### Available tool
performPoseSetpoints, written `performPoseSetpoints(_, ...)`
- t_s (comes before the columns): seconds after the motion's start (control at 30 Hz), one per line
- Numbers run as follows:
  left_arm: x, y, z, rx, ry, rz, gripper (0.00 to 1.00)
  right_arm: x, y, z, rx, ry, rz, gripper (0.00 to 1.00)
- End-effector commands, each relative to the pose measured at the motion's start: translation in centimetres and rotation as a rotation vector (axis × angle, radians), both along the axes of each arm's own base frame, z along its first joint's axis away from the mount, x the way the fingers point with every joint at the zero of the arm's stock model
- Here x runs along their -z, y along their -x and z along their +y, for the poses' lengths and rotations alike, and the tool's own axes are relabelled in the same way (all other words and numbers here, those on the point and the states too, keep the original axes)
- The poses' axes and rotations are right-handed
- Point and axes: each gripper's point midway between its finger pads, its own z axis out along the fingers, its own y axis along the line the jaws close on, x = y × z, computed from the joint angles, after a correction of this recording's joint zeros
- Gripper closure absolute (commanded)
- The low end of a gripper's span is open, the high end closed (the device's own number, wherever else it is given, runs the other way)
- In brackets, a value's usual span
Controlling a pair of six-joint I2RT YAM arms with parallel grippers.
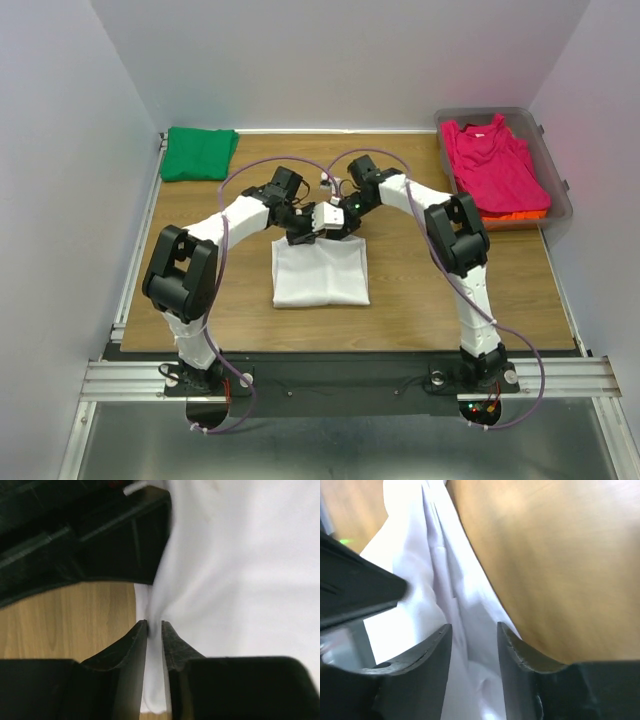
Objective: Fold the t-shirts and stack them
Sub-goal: Fold the tshirt
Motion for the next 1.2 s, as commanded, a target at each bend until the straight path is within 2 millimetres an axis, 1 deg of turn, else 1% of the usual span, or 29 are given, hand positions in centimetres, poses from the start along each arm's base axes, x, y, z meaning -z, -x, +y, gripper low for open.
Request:
performPoseSetpoints(0.0, -7.0, -1.7, 0.5, -0.053, 0.079, -0.114, 0.69, -4.3, -6.7, -3.2, 0.153, 0.101, -0.266, 0.52)
performPoseSetpoints(0.07, -8.9, -2.0, 1.1, -0.107, 0.114, -0.127, 0.68, -6.1, -8.0, -4.6, 0.195, 0.111, -0.32, 0.52)
performPoseSetpoints(0.1, -9.4, -2.1, 1.5, -0.135, 0.126, -0.122, 0.68, -6.8, -8.4, -5.1, 0.212, 0.113, -0.334, 0.52)
performPoseSetpoints(0.13, -9.8, -2.4, 2.2, -0.169, 0.144, -0.106, 0.68, -8.3, -8.7, -5.8, 0.232, 0.102, -0.357, 0.53)
performPoseSetpoints(0.2, -10.0, -1.9, 3.0, -0.226, 0.175, -0.06, 0.68, -9.5, -8.6, -6.3, 0.245, 0.1, -0.375, 0.53)
performPoseSetpoints(0.23, -10.0, -1.2, 2.8, -0.261, 0.213, 0.003, 0.68, -9.5, -8.0, -6.6, 0.246, 0.108, -0.373, 0.53)
performPoseSetpoints(0.27, -10.0, -1.2, 3.1, -0.302, 0.239, 0.029, 0.68, -10.8, -7.6, -6.8, 0.247, 0.094, -0.39, 0.53)
performPoseSetpoints(0.33, -9.3, 0.1, 3.0, -0.386, 0.293, 0.141, 0.68, -11.6, -6.1, -6.4, 0.233, 0.051, -0.354, 0.55)
performPoseSetpoints(0.37, -9.2, 0.2, 2.7, -0.4, 0.322, 0.16, 0.68, -10.9, -4.7, -6.4, 0.22, 0.04, -0.304, 0.58)
performPoseSetpoints(0.4, -8.5, 1.0, 2.3, -0.437, 0.365, 0.235, 0.68, -12.0, -3.2, -5.9, 0.201, -0.02, -0.26, 0.61)
performPoseSetpoints(0.43, -8.1, 1.4, 2.1, -0.455, 0.383, 0.268, 0.68, -12.0, -2.1, -5.5, 0.185, -0.046, -0.221, 0.61)
performPoseSetpoints(0.47, -7.6, 1.7, 1.9, -0.472, 0.398, 0.305, 0.68, -10.8, -0.5, -5.4, 0.171, -0.052, -0.152, 0.62)
performPoseSetpoints(0.5, -5.9, 2.5, 2.0, -0.505, 0.398, 0.373, 0.68, -10.6, 0.6, -4.9, 0.155, -0.081, -0.097, 0.62)
performPoseSetpoints(0.53, -5.7, 2.5, 1.6, -0.5, 0.434, 0.398, 0.68, -9.9, 1.7, -4.3, 0.134, -0.089, -0.054, 0.62)
performPoseSetpoints(0.57, -5.2, 2.8, 1.4, -0.547, 0.452, 0.472, 0.68, -9.3, 2.2, -4.1, 0.126, -0.097, -0.019, 0.62)
performPoseSetpoints(0.63, -2.6, 3.0, 1.8, -0.603, 0.443, 0.559, 0.69, -7.1, 3.3, -3.8, 0.124, -0.103, 0.081, 0.63)
performPoseSetpoints(0.67, -2.0, 2.5, 2.2, -0.634, 0.445, 0.572, 0.69, -6.3, 3.1, -3.8, 0.128, -0.099, 0.084, 0.64)
performPoseSetpoints(0.7, -0.7, 2.1, 2.7, -0.663, 0.43, 0.594, 0.69, -4.6, 2.7, -4.2, 0.15, -0.051, 0.08, 0.64)
performPoseSetpoints(0.77, 0.7, 0.4, 4.8, -0.751, 0.42, 0.605, 0.69, -2.2, 2.0, -4.5, 0.167, -0.009, 0.083, 0.64)
performPoseSetpoints(0.8, 1.9, -0.6, 5.5, -0.783, 0.4, 0.618, 0.69, -1.2, 0.7, -4.9, 0.202, 0.033, 0.049, 0.65)
performPoseSetpoints(0.83, 2.7, -1.3, 6.9, -0.83, 0.384, 0.635, 0.71, -0.6, -0.2, -5.4, 0.225, 0.054, 0.039, 0.65)
performPoseSetpoints(0.9, 4.4, -2.7, 7.9, -0.852, 0.347, 0.632, 0.72, 1.7, -2.0, -6.6, 0.29, 0.134, 0.029, 0.65)
performPoseSetpoints(0.93, 5.0, -3.1, 8.3, -0.861, 0.329, 0.635, 0.72, 1.7, -3.7, -7.2, 0.327, 0.153, -0.004, 0.66)
performPoseSetpoints(0.97, 5.5, -3.5, 8.5, -0.856, 0.311, 0.631, 0.72, 2.1, -4.7, -7.8, 0.353, 0.182, -0.027, 0.65)
performPoseSetpoints(1.0, 5.7, -4.6, 8.5, -0.834, 0.297, 0.605, 0.72, 2.8, -5.9, -8.4, 0.381, 0.226, -0.06, 0.66)
performPoseSetpoints(1.03, 5.8, -5.0, 8.7, -0.833, 0.282, 0.598, 0.72, 1.8, -7.3, -8.3, 0.392, 0.221, -0.103, 0.66)
performPoseSetpoints(1.1, 4.8, -6.2, 8.9, -0.826, 0.289, 0.554, 0.72, 0.4, -8.2, -7.9, 0.391, 0.198, -0.138, 0.65)
performPoseSetpoints(1.13, 3.2, -7.3, 8.8, -0.814, 0.308, 0.503, 0.72, -1.2, -8.6, -7.7, 0.393, 0.172, -0.166, 0.65)
performPoseSetpoints(1.17, 2.2, -7.5, 8.8, -0.797, 0.316, 0.484, 0.71, -2.9, -9.1, -7.3, 0.393, 0.146, -0.195, 0.64)
